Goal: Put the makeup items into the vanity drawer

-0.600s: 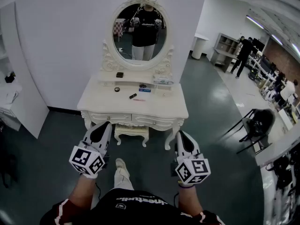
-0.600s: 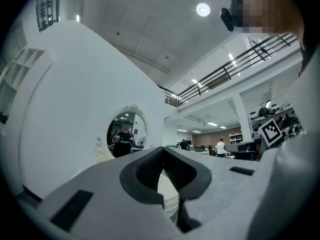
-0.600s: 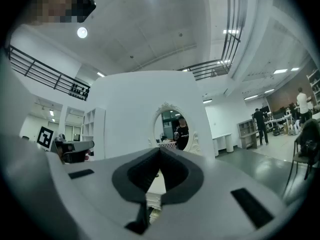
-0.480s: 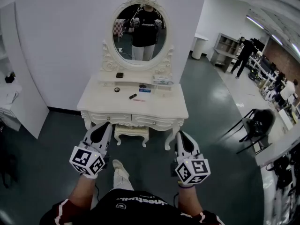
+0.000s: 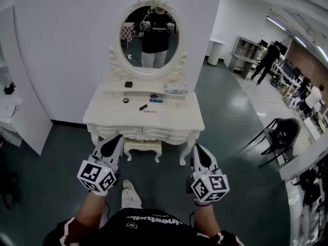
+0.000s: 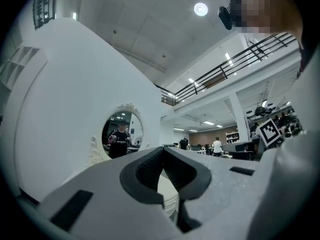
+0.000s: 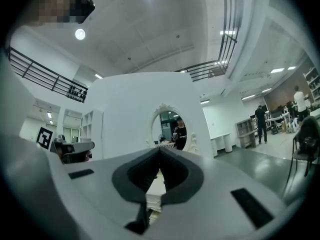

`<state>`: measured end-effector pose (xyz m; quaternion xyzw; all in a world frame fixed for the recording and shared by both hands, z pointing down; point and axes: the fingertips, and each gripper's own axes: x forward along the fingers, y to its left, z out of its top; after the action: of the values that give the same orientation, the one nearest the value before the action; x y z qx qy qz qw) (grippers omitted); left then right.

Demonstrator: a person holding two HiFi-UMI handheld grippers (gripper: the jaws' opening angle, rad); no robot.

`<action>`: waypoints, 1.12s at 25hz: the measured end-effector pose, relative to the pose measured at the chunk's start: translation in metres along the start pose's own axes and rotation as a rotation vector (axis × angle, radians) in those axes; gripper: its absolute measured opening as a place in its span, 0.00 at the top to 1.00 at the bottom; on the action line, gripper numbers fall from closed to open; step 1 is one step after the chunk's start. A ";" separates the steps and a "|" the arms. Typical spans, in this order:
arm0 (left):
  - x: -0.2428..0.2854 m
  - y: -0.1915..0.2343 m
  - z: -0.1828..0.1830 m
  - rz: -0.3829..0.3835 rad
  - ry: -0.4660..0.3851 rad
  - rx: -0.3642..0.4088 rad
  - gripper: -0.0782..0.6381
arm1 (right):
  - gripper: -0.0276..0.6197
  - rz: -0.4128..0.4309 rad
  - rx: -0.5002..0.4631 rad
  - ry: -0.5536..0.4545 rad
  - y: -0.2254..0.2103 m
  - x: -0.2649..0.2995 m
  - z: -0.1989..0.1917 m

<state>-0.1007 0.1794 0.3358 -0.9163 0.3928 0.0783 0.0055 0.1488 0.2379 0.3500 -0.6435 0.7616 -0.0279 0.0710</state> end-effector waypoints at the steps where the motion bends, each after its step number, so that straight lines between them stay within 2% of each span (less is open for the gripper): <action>1: 0.000 0.000 0.000 0.001 -0.002 0.000 0.88 | 0.96 0.004 0.002 0.000 0.000 0.001 -0.001; 17: -0.007 0.012 -0.007 0.033 0.012 -0.015 0.88 | 0.95 0.057 0.036 0.022 0.012 0.014 -0.010; 28: 0.003 0.037 -0.011 0.055 0.019 -0.017 0.88 | 0.95 0.075 0.035 0.028 0.015 0.044 -0.011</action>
<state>-0.1240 0.1513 0.3484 -0.9059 0.4171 0.0729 -0.0082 0.1250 0.1965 0.3560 -0.6127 0.7855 -0.0475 0.0727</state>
